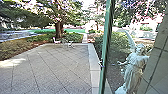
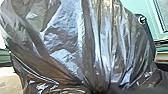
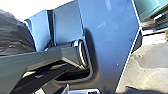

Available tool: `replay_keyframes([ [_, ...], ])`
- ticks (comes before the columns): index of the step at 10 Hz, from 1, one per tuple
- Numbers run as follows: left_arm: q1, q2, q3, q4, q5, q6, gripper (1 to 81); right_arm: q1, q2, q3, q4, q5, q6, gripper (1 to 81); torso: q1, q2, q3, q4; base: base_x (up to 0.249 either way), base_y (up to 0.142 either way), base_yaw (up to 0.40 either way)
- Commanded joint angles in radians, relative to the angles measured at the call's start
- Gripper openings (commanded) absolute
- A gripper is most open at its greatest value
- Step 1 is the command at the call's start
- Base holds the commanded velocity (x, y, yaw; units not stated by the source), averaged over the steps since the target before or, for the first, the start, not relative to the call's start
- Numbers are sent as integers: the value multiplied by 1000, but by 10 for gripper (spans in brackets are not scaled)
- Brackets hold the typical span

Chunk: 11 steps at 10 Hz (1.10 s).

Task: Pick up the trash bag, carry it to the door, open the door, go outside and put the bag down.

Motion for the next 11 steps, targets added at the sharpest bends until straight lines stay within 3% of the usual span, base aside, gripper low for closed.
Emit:
replay_keyframes([
  [1, -49, 2, 3, 5, 61, 1, 10, 42, 6, 8, -2, -64, -4, 811, 0, 0, 0, 0, 110, 0, 0],
  [11, -44, -21, 3, 5, 61, 1, 10, 39, -9, 5, -2, -64, -4, 811, 0, 0, 0, 0, 110, 0, 0],
])
